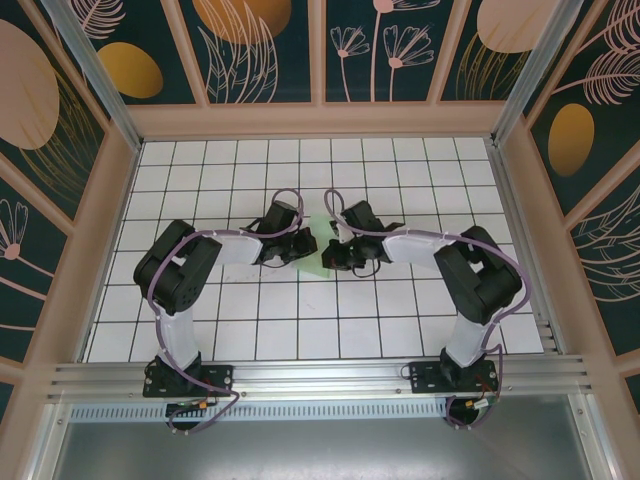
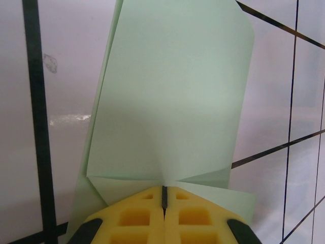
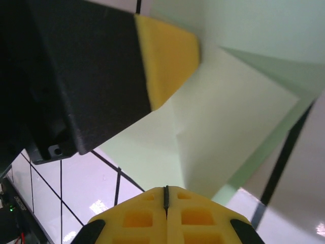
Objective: Fold a paper plane with a square sheet of paper (pick it up from the middle)
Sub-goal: Fold the triangle a second time at the center of the table.
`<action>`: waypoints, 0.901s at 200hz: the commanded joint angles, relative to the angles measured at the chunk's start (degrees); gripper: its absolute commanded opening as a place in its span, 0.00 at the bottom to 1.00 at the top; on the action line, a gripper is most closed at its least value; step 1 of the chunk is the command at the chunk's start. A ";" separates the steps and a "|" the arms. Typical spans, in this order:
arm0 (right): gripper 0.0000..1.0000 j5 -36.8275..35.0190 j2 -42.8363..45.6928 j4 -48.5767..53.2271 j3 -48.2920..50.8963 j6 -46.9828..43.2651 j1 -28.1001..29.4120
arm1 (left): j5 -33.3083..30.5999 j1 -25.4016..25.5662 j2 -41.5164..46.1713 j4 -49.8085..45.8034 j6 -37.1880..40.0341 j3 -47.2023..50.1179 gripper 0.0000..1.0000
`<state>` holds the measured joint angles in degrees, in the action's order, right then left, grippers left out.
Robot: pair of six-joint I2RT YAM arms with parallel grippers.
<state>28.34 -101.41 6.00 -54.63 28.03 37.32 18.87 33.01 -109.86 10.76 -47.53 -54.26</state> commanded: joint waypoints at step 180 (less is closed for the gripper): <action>0.03 -6.04 -6.34 9.34 -4.98 -3.75 2.80 | -3.93 0.46 -2.76 -5.93 -1.60 2.67 0.05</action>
<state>23.81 -106.91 10.61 -59.00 26.37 39.86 18.90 33.04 -109.80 11.40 -48.58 -53.91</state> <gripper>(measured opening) 0.051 0.070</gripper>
